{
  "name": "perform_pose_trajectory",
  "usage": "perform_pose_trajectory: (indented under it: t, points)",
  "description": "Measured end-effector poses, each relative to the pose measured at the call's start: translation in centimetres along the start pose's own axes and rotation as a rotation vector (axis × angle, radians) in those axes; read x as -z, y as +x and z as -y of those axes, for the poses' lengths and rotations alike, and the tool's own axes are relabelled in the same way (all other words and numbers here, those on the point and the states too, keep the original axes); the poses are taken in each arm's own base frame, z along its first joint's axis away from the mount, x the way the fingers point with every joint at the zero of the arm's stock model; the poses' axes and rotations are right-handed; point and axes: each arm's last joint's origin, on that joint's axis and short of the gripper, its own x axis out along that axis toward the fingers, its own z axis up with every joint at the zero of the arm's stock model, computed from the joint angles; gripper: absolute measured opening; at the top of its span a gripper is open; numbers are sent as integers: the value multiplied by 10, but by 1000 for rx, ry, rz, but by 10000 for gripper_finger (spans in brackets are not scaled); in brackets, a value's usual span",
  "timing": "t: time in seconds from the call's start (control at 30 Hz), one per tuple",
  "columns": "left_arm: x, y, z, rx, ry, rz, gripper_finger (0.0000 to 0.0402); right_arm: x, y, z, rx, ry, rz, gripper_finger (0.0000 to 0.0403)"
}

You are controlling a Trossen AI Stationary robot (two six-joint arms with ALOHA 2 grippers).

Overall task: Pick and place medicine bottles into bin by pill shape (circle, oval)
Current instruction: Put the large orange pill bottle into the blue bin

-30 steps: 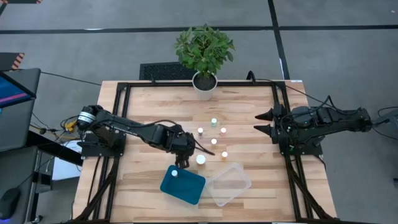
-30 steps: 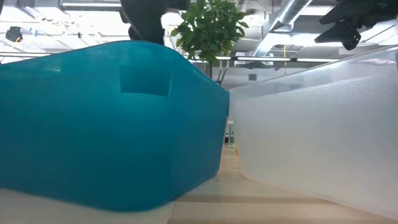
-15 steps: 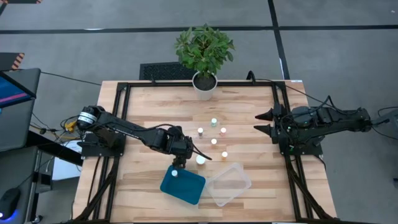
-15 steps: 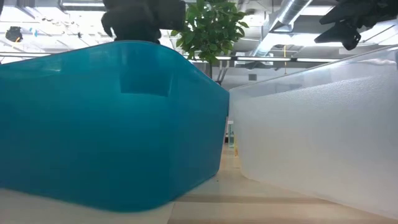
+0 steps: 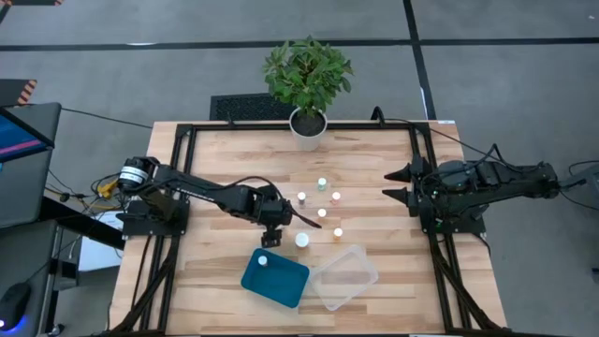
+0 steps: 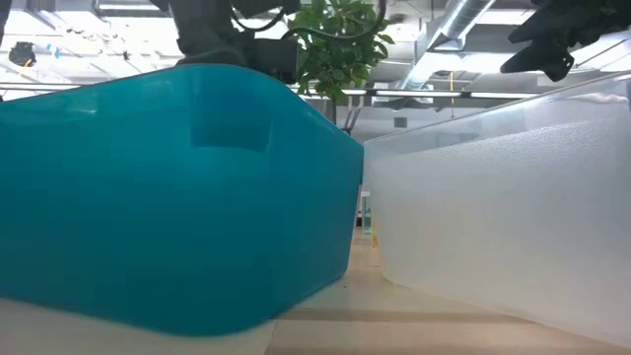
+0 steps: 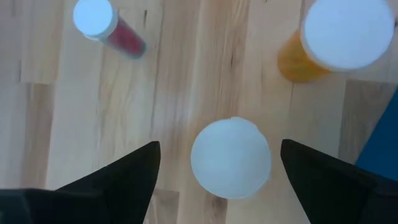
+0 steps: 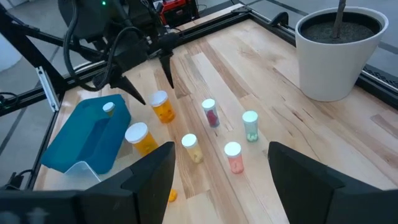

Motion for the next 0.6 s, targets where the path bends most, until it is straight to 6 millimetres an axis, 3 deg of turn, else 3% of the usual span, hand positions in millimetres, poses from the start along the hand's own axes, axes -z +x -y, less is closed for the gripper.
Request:
perform_pose_trajectory:
  t: [0.33,0.6]
  points:
    - [9,11,0,15,-9,3,322,0,0,0,0,1,2,271]
    - [9,18,2,26,21,-8,268,0,0,0,1,5,2,271]
